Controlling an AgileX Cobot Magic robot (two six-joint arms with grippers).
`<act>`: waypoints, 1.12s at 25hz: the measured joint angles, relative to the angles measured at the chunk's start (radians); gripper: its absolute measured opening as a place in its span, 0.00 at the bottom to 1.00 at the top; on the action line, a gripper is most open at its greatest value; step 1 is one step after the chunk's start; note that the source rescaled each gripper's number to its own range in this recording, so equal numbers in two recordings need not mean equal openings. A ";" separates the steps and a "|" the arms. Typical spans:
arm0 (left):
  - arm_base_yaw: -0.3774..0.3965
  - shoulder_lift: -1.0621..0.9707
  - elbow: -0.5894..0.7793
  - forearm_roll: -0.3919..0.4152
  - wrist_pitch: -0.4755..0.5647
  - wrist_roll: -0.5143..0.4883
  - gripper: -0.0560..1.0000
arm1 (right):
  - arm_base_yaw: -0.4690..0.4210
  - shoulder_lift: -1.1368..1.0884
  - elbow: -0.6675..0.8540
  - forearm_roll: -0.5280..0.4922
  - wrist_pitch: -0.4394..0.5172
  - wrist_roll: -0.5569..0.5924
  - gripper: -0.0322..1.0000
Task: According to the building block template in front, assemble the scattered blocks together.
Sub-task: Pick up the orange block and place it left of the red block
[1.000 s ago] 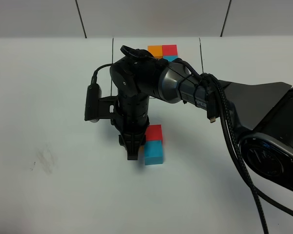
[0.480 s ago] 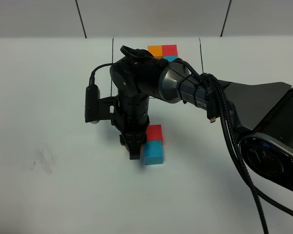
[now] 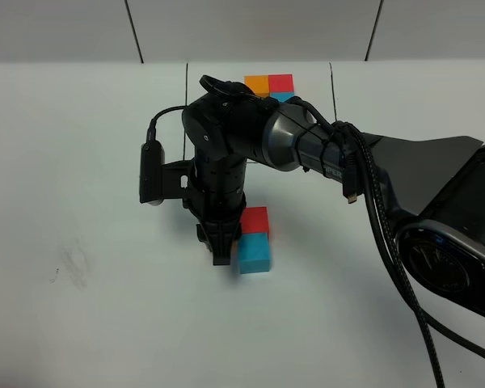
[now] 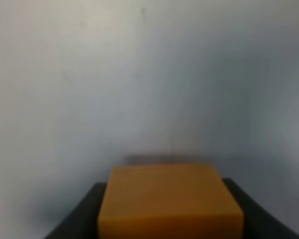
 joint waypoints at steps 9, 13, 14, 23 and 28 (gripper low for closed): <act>0.000 0.000 0.000 0.000 0.000 0.000 0.05 | 0.000 0.000 0.000 0.003 -0.016 -0.003 0.45; 0.000 0.000 0.000 0.000 0.000 0.001 0.05 | 0.000 0.000 0.000 0.012 -0.026 -0.003 0.45; 0.000 0.000 0.000 0.000 0.000 0.001 0.05 | 0.000 0.000 0.000 0.015 -0.026 -0.004 0.45; 0.000 0.000 0.000 0.000 0.000 0.001 0.05 | 0.000 0.012 0.000 0.024 -0.026 -0.013 0.45; 0.000 0.000 0.000 0.000 0.000 0.001 0.05 | 0.000 0.034 0.000 0.025 -0.026 -0.020 0.45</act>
